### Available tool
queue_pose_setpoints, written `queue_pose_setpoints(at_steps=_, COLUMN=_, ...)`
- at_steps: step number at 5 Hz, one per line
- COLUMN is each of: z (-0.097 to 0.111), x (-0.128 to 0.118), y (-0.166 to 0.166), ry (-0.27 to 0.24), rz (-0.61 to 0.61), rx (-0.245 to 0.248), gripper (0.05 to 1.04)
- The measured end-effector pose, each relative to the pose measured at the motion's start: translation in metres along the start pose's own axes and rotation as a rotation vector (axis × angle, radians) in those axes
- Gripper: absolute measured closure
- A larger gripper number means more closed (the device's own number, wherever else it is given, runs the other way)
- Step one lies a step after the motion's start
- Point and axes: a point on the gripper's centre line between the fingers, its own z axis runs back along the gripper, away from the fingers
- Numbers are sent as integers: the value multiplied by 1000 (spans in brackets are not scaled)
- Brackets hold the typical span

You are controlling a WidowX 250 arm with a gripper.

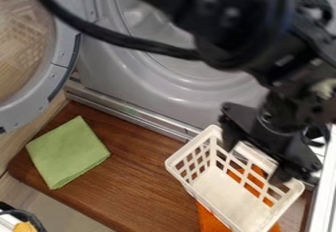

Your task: Place green sponge into machine

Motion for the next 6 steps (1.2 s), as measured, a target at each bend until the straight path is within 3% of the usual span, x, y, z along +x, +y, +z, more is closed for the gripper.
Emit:
queue_pose_setpoints(at_steps=1, z=5, x=-7, y=23, ry=-12, rz=90, rx=29, gripper=85)
queue_pose_setpoints(at_steps=3, z=7, x=-34, y=83, ry=22, rz=298, rx=108, gripper=85)
queue_pose_setpoints(at_steps=6, z=-32, x=-75, y=162, ry=133, rz=554, rx=126, gripper=85)
